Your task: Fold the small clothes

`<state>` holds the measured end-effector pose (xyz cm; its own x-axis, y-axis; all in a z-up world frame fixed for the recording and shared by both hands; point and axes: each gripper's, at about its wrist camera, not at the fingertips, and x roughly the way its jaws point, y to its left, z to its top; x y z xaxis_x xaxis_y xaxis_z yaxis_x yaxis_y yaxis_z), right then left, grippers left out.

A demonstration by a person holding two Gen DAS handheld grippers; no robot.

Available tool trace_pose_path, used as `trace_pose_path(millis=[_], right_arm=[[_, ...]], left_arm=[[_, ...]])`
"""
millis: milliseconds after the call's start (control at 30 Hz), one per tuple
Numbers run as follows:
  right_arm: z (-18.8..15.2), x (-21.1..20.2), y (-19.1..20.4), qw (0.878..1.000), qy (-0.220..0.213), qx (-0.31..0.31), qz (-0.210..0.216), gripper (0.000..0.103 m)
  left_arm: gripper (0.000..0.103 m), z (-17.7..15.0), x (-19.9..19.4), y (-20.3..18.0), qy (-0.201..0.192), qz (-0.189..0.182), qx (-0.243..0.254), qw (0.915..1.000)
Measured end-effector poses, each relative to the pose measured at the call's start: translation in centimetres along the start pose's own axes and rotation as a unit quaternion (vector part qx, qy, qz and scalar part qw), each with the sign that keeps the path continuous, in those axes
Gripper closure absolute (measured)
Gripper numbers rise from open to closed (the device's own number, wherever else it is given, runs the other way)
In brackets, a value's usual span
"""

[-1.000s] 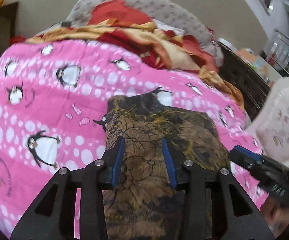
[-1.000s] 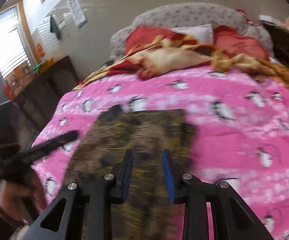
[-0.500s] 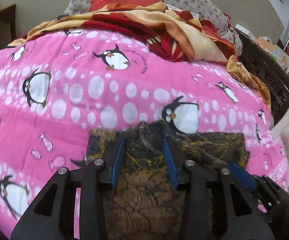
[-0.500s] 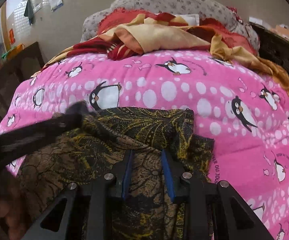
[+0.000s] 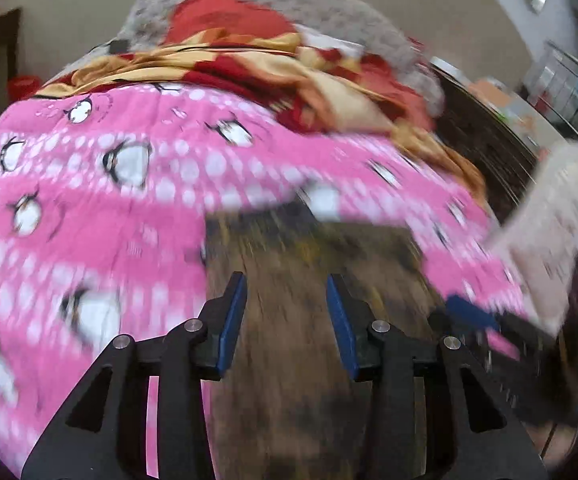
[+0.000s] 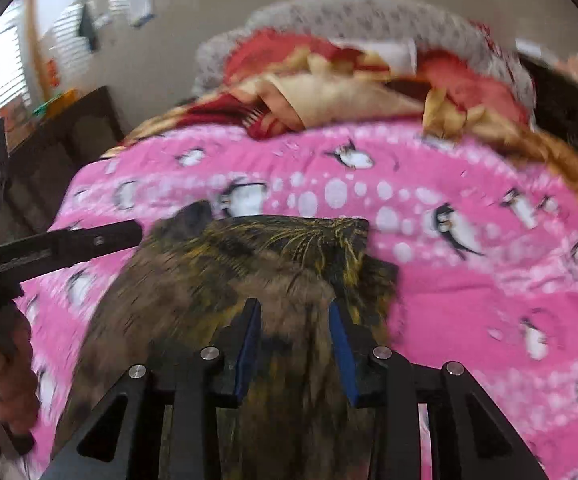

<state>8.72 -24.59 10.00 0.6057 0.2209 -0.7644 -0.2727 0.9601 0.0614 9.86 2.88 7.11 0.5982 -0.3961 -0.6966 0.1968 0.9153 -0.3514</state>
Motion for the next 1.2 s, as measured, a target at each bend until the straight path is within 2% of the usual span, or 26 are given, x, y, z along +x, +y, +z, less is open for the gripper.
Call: trace_pose_path(millis=[100,167,267,300,367,467,567,767,833,900,1033,1100,1133,1200], right_arm=[[-3.4,-3.3,1.4,0.999,0.005,-0.034,0.041,0.070],[-5.7,-4.3,2.4,0.997,0.019,-0.059,0.044,0.070],[-9.4,-3.8,3.4,0.994,0.053,-0.083,0.056,0.070],[-10.5,-3.0,3.2,0.993,0.067,-0.081,0.051,0.069],[-11.5,-2.6,2.5,0.995,0.049,-0.065,0.065,0.068],[-11.1,-2.6,2.4,0.994,0.057,-0.060,0.065,0.068],[-11.5,-2.7,3.0,0.994,0.046,-0.077,0.056,0.065],[-11.5,-2.9,2.6,0.995,0.038,-0.067,0.062,0.065],[-10.5,-4.0,3.2,0.996,0.027,-0.077,0.041,0.066],[-8.6,-5.4,3.7,0.997,-0.016,-0.077,0.013,0.066],[-4.6,-3.7,4.1,0.997,-0.026,-0.066,0.014,0.066],[-3.2,-1.8,4.1,0.998,-0.015,-0.058,0.027,0.066],[-2.8,-0.4,3.9,0.998,0.004,-0.053,0.034,0.066],[-3.1,2.9,3.3,0.997,0.057,-0.054,0.013,0.065]], left_arm=[[0.063,-4.8,-2.8,-1.3,0.006,-0.012,0.023,0.9996],[0.063,-7.4,-3.0,-2.0,0.022,-0.023,0.027,0.9991],[0.063,-11.3,-1.5,-2.1,0.051,-0.001,0.030,0.9982],[0.063,-11.8,-1.5,-2.4,0.034,0.002,0.033,0.9989],[0.063,-12.2,-1.4,-3.1,0.017,0.020,0.053,0.9982],[0.062,-12.6,-1.3,-3.6,0.006,0.037,0.054,0.9978],[0.062,-12.6,-1.3,-4.0,0.001,0.048,0.056,0.9973],[0.062,-13.0,-1.2,-4.0,-0.010,0.067,0.053,0.9963],[0.062,-13.0,-1.3,-4.2,-0.007,0.072,0.050,0.9961],[0.062,-12.9,-1.2,-4.2,-0.005,0.073,0.051,0.9961],[0.062,-12.9,-1.1,-4.2,-0.003,0.075,0.054,0.9957],[0.062,-12.9,-1.2,-4.2,-0.001,0.075,0.052,0.9959],[0.062,-12.8,-1.2,-4.1,0.000,0.074,0.049,0.9961],[0.062,-12.8,-1.2,-4.1,0.003,0.072,0.046,0.9963]])
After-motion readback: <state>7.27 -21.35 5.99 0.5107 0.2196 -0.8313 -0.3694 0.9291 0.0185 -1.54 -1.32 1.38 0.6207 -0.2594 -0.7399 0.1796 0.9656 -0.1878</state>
